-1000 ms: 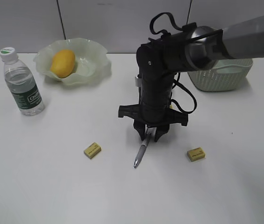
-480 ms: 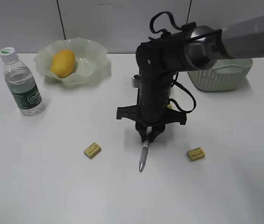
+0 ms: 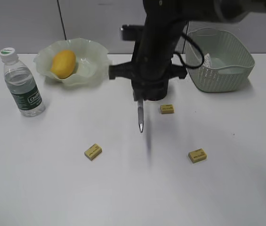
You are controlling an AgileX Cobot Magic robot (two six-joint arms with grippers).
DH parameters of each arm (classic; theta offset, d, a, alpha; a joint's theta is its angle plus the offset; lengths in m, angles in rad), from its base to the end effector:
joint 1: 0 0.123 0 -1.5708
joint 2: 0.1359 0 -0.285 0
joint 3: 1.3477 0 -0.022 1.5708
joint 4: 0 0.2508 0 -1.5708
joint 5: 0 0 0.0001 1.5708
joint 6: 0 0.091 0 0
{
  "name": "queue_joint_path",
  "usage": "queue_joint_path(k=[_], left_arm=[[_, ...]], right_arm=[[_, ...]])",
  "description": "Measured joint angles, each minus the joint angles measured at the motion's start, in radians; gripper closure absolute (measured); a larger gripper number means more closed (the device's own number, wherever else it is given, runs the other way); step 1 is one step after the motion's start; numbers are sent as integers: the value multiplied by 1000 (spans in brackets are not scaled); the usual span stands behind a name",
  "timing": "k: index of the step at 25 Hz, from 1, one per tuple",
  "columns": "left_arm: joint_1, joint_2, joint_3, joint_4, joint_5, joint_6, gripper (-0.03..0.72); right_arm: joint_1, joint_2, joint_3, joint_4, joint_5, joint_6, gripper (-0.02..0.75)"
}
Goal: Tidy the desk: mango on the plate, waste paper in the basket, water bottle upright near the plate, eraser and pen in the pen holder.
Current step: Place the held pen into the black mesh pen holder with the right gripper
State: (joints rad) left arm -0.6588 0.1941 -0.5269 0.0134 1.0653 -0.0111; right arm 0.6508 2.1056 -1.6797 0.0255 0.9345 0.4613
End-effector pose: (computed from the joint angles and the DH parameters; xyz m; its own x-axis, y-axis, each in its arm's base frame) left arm 0.0189 -0.0133 0.2829 -0.4783 0.3645 -0.7990 0.6025 0.7981 0.0034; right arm 0.3550 0.2726 0.1967 -0.9559 -0.1515 -0.2517 -0.1937 0.9692 0.1520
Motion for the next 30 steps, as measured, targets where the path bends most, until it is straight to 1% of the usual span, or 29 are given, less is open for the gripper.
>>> queue_joint_path(k=[2, 9, 13, 17, 19, 21, 30], left_arm=[[0, 0, 0, 0, 0, 0, 369], [0, 0, 0, 0, 1, 0, 369], [0, 0, 0, 0, 1, 0, 369], [0, 0, 0, 0, 1, 0, 369], [0, 0, 0, 0, 1, 0, 369], [0, 0, 0, 0, 1, 0, 369], [0, 0, 0, 0, 2, 0, 369]], right_arm=[[0, -50, -6, -60, -18, -5, 593], [0, -163, -10, -410, -177, 29, 593], [0, -163, -10, -588, -268, 112, 593], [0, -149, -10, -773, -367, 245, 593], [-1, -133, -10, -826, -410, 288, 593], [-2, -107, -10, -855, -446, 313, 593], [-3, 21, -10, -926, -482, 348, 593]])
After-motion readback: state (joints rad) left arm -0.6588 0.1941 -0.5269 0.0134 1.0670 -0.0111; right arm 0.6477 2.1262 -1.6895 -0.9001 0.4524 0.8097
